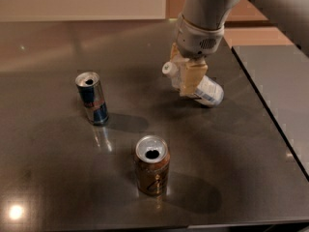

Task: Knock blue plastic bottle over

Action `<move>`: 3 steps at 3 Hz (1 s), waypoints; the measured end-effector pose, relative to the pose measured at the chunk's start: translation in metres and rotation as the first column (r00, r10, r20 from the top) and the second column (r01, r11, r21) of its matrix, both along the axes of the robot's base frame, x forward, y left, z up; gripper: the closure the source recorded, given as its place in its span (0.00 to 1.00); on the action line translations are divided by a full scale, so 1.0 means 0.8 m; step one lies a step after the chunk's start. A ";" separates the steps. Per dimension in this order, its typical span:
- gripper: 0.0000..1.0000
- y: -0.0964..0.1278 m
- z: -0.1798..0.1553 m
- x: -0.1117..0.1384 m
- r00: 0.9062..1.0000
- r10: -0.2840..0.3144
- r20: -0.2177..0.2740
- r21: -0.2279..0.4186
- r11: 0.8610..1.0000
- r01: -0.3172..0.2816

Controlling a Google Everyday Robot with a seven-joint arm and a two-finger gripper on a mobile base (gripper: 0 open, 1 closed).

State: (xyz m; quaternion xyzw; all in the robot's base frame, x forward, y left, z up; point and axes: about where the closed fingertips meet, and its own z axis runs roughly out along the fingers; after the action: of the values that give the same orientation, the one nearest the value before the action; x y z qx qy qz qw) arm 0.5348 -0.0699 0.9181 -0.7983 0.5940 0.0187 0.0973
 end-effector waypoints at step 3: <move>0.59 -0.002 -0.050 0.005 0.991 0.127 -0.038 -0.181 0.975 -0.132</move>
Offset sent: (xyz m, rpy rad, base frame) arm -0.0077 -0.0090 -0.0436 -0.2383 0.0744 0.1619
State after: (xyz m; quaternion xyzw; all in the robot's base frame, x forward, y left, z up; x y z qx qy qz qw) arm 0.5390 -0.0714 0.8778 -0.8406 0.5411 -0.0194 0.0141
